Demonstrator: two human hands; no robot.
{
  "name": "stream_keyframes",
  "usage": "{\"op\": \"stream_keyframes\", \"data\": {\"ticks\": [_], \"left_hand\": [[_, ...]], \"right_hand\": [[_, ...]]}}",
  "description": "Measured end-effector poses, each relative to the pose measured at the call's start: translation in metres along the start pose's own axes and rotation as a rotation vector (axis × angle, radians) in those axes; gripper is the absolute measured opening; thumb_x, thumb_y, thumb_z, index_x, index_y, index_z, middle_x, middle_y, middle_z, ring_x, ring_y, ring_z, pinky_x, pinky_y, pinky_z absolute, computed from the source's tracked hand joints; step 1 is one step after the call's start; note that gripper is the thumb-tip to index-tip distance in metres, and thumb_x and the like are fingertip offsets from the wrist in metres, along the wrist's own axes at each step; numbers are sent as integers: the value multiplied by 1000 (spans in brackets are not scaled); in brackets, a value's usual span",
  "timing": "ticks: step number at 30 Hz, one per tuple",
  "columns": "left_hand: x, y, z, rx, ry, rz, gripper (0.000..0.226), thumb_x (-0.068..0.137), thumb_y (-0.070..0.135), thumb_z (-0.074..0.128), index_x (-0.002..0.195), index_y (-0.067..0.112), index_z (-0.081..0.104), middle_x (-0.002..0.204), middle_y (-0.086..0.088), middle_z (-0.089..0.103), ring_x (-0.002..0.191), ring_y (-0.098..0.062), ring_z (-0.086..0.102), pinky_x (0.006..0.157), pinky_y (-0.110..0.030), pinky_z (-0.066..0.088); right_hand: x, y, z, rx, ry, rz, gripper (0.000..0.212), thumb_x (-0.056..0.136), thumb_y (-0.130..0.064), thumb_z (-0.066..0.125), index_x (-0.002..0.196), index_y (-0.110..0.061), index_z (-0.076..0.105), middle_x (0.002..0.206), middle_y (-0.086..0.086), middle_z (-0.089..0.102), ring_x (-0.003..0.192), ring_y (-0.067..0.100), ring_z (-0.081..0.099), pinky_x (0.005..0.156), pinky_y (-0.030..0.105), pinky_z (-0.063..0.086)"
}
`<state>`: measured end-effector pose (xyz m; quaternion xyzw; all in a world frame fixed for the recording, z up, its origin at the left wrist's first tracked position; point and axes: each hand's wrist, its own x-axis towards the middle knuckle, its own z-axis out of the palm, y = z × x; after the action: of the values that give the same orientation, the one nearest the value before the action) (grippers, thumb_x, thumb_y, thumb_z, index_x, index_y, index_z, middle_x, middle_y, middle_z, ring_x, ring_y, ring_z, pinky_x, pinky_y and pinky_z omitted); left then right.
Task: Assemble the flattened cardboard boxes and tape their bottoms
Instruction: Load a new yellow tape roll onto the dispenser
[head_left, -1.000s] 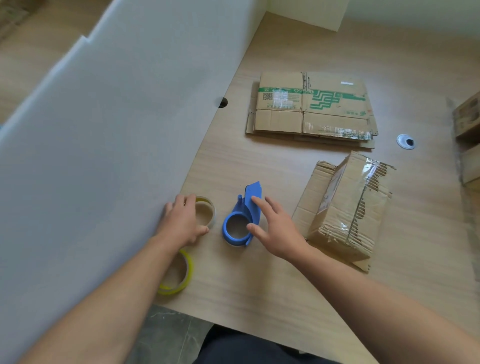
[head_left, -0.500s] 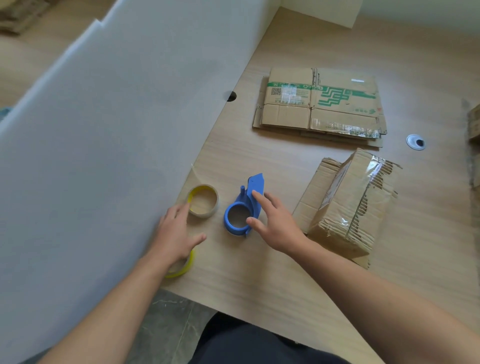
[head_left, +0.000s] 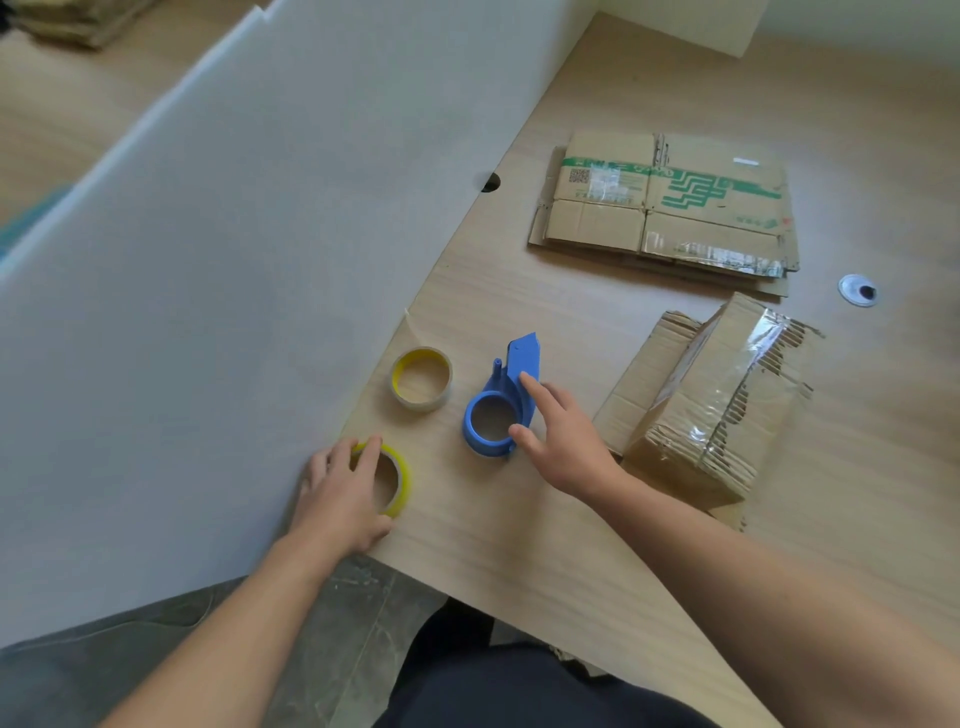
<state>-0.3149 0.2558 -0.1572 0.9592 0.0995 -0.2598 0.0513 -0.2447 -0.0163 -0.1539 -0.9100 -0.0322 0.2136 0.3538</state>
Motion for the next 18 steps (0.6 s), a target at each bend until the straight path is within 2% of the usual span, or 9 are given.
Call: {"op": "stream_keyframes", "data": {"ticks": [2, 6, 9, 11, 13, 15, 18], "left_hand": [[-1, 5, -3, -75, -1, -46, 109, 71, 58, 75, 156, 37, 11, 151, -7, 22, 135, -32, 24, 114, -40, 27], [-4, 20, -19, -492, 28, -124, 105, 61, 65, 81, 150, 41, 29, 138, -13, 37, 129, -37, 39, 112, -41, 31], [-11, 34, -37, -776, 26, -91, 105, 45, 71, 76, 139, 37, 41, 131, -9, 48, 124, -28, 50, 108, -44, 42], [-15, 45, -48, -1006, -29, -72, 103, 41, 72, 77, 132, 36, 44, 125, -5, 57, 116, -23, 59, 101, -46, 48], [-20, 58, -59, -1199, -128, -57, 96, 44, 69, 80, 127, 35, 45, 122, -3, 62, 106, -20, 66, 90, -42, 54], [-23, 69, -70, -1269, -206, -46, 94, 52, 70, 83, 128, 33, 44, 121, -2, 65, 98, -18, 70, 80, -36, 55], [-27, 85, -81, -1280, -266, -46, 89, 55, 73, 71, 127, 26, 46, 116, -6, 66, 98, -24, 69, 75, -35, 55]], "right_hand": [[-4, -1, -1, 10, 0, -4, 67, 100, -43, 53, 157, -37, 20, 162, 2, 21, 149, 20, 24, 119, 38, 26], [-16, -5, -5, 16, 39, -61, 62, 100, -43, 53, 156, -35, 26, 163, 1, 20, 149, 18, 21, 120, 38, 25], [-27, -15, -10, 19, 97, -158, 57, 100, -39, 55, 153, -31, 35, 161, -1, 27, 148, 17, 23, 120, 38, 25], [-35, -23, -13, 60, 100, -239, 54, 99, -36, 58, 150, -28, 42, 155, -1, 38, 142, 15, 34, 116, 37, 32], [-44, -31, -16, 135, 23, -288, 51, 99, -34, 60, 147, -28, 46, 144, -4, 53, 127, 11, 51, 105, 37, 44], [-52, -35, -18, 202, -69, -296, 49, 98, -35, 62, 145, -32, 49, 133, -8, 62, 114, 7, 60, 97, 34, 50], [-64, -33, -18, 289, -90, -253, 43, 95, -34, 67, 137, -34, 57, 118, -13, 67, 104, 3, 64, 92, 27, 51]]}}
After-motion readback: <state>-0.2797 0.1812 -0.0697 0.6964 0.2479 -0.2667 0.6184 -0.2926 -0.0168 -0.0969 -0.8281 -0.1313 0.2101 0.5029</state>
